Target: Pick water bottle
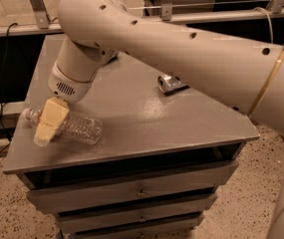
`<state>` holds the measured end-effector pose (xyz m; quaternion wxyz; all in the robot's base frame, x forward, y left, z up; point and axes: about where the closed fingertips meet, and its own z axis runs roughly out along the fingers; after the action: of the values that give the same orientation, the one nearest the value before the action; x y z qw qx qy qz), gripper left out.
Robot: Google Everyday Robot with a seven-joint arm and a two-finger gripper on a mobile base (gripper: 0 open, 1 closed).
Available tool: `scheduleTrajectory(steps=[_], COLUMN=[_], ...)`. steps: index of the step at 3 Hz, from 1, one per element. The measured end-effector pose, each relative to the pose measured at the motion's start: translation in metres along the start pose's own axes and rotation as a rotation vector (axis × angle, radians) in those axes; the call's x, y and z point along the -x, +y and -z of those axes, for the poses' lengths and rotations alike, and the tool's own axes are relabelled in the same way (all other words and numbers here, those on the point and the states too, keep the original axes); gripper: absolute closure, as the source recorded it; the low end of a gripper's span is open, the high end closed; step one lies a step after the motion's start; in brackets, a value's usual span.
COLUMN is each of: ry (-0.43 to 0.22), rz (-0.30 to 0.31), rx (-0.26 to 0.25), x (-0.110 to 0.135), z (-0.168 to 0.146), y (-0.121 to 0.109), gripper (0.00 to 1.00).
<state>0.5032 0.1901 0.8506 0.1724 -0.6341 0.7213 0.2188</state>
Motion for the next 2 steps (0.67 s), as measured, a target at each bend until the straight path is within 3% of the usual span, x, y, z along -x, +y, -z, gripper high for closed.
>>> scheduleTrajectory(steps=[1, 2], ry=[0.029, 0.043], rz=[-0.015, -0.027], rx=[-0.029, -0.058], x=[-0.0016, -0.0041], z=[-0.0079, -0.0112], y=[0.0048, 0.0067], gripper=[0.17, 0.41])
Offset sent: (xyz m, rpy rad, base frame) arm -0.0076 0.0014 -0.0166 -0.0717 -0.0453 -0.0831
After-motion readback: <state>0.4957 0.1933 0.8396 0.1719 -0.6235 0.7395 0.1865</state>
